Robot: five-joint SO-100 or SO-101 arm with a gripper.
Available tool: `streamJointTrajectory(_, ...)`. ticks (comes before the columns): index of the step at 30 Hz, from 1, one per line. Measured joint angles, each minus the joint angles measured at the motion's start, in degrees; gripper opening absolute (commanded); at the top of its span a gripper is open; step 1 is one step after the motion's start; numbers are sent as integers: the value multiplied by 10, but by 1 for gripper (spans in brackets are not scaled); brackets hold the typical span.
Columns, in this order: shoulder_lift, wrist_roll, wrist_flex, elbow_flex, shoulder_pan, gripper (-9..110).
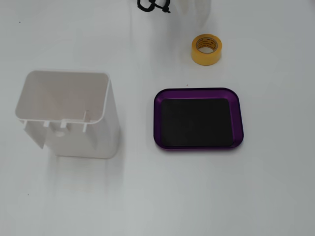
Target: Pick up the yellow tape and place it in the box.
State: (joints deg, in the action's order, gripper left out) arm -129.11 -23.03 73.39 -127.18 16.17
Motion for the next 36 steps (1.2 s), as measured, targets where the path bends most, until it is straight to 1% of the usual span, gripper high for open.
streamJointTrajectory(12, 2, 11, -102, -98, -2, 14)
streamJointTrajectory(16, 2, 31, -127, -108, -3, 14)
streamJointTrajectory(36, 2, 36, -163, -142, 3, 14)
